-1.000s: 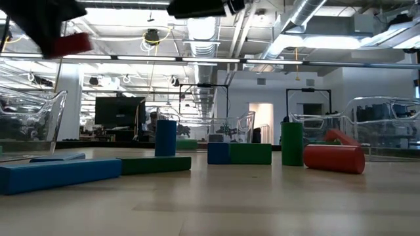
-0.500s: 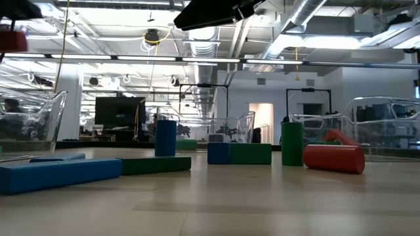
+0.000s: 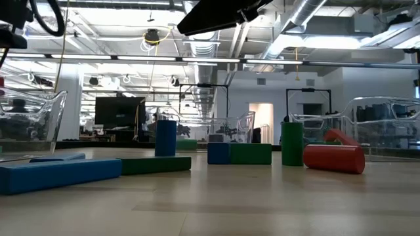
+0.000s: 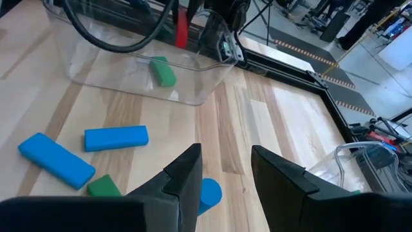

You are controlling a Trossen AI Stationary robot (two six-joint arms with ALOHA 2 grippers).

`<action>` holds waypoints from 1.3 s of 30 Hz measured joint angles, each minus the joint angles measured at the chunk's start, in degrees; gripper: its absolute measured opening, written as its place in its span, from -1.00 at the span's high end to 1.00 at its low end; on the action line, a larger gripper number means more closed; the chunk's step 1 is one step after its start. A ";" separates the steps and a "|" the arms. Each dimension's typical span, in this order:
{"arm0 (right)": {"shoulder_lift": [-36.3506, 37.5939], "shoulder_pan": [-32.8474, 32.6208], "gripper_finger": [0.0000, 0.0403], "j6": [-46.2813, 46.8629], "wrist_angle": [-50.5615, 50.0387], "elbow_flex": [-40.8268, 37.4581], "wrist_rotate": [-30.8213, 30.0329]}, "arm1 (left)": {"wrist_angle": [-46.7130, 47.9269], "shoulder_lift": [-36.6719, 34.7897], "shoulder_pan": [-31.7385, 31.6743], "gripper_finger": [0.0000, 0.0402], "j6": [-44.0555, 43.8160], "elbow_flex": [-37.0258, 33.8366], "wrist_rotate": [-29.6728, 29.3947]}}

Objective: Sort blocks by size
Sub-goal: Put the red rectangle block into the left transparent bin, then put the blue cylinder block into the top transparent bin

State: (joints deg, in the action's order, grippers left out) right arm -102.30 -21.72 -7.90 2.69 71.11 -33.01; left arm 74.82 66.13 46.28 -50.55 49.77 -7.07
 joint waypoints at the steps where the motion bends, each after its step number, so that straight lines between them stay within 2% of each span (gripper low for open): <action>1: 0.00 0.00 0.18 -0.01 -0.05 0.00 0.00 | -0.35 0.00 0.00 0.67 -0.06 -0.41 0.12; 13: 0.00 0.00 0.18 0.11 -0.45 0.00 0.00 | -6.52 0.00 0.00 0.66 0.16 -6.26 1.07; 22: 0.00 0.00 0.18 0.07 -0.63 0.00 0.00 | -8.60 0.00 0.00 0.64 0.28 -6.96 1.11; 33: 0.00 -0.04 0.18 0.38 -1.38 0.00 -0.01 | -8.60 0.00 0.00 0.26 -0.30 -6.96 0.47; 39: 0.00 -0.04 0.18 0.83 -2.31 0.00 0.00 | -8.07 -0.17 0.00 0.17 -0.29 -6.30 -0.49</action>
State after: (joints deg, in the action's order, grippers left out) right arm -102.30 -21.76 -7.07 0.38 71.11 -33.01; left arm 66.75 65.95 46.28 -50.84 43.47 -7.56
